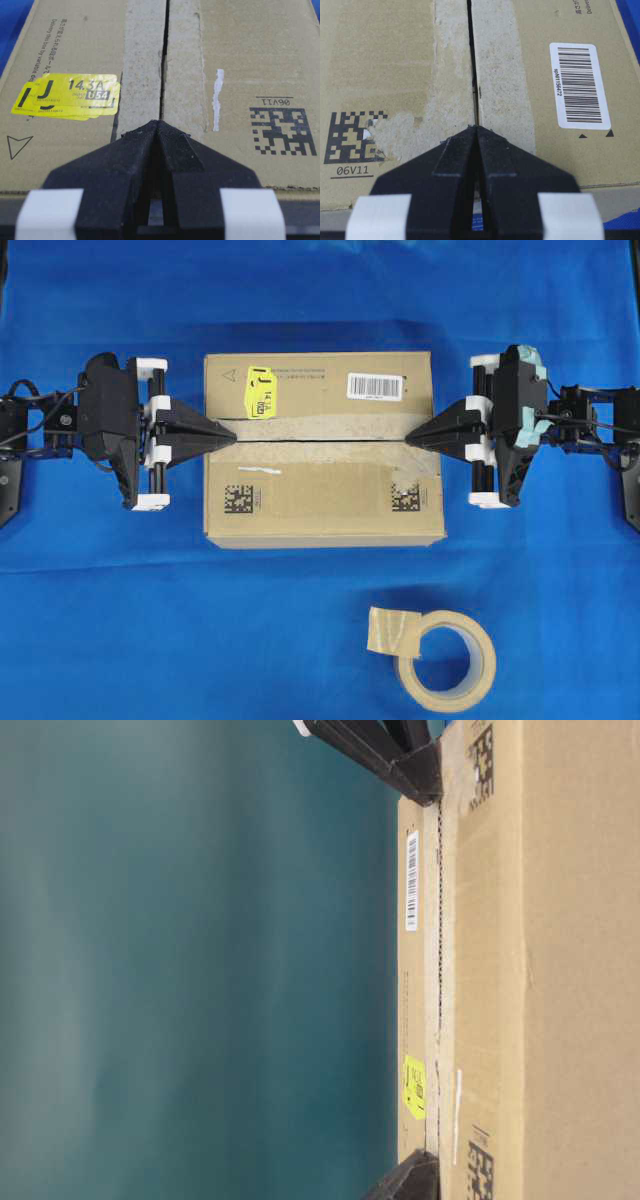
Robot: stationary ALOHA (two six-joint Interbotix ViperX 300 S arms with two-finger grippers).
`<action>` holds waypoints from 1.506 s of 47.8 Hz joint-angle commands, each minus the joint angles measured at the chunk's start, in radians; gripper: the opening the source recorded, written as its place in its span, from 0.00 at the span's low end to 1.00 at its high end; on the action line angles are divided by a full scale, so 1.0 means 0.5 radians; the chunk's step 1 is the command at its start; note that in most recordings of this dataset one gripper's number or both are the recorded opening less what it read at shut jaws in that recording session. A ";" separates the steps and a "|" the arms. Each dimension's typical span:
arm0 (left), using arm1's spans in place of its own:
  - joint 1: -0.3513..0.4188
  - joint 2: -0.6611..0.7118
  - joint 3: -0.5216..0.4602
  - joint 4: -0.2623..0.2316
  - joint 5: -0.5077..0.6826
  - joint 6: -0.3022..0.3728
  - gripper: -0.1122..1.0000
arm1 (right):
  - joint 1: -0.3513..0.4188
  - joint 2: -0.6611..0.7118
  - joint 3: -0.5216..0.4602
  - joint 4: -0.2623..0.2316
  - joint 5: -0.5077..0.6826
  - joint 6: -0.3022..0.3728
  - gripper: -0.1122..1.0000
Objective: Close the cardboard box.
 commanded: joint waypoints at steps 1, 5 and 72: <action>-0.006 0.003 -0.009 -0.003 -0.015 -0.003 0.10 | -0.015 -0.006 -0.015 0.006 -0.006 0.000 0.10; -0.006 0.009 -0.009 -0.006 -0.015 -0.003 0.10 | -0.015 -0.006 -0.015 0.006 -0.006 0.000 0.10; -0.018 0.009 -0.003 -0.006 -0.006 -0.034 0.10 | -0.034 -0.006 -0.012 0.006 -0.006 0.000 0.10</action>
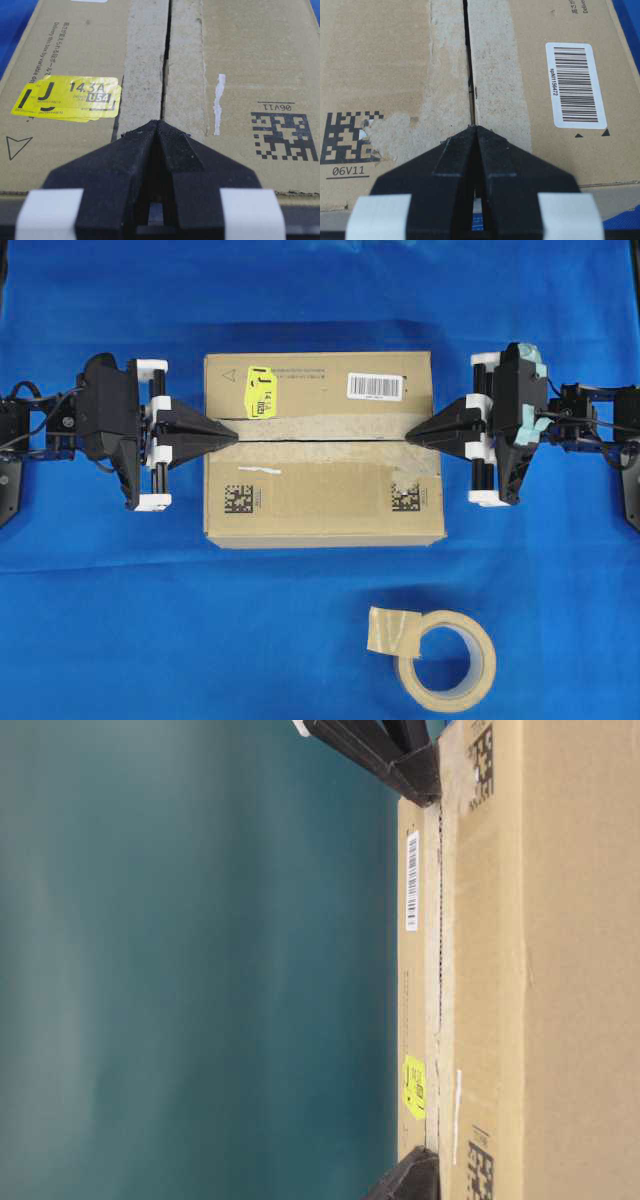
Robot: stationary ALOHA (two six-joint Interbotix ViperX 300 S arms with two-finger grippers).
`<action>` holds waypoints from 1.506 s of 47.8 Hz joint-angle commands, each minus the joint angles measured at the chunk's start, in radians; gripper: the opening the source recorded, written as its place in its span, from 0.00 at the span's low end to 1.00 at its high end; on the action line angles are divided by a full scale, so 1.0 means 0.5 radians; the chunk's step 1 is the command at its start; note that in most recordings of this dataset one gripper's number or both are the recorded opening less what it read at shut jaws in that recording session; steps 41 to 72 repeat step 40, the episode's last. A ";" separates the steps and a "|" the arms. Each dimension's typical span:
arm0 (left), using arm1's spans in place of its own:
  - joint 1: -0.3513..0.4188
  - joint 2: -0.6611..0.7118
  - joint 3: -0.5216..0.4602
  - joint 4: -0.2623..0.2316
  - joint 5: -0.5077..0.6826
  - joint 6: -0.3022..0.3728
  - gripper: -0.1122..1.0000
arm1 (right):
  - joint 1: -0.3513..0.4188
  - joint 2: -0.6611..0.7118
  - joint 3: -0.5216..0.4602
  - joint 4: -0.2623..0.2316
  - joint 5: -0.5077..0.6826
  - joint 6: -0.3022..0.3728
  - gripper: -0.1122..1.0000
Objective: Close the cardboard box.
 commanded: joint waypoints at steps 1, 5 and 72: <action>-0.006 -0.009 -0.006 -0.003 -0.006 -0.003 0.10 | -0.021 -0.003 -0.012 0.006 -0.006 0.000 0.10; -0.006 -0.012 -0.006 -0.003 -0.006 -0.003 0.10 | -0.021 0.000 -0.009 0.006 -0.006 0.000 0.10; -0.031 -0.012 -0.009 -0.003 -0.003 -0.003 0.10 | -0.021 -0.003 -0.012 0.006 -0.006 0.000 0.10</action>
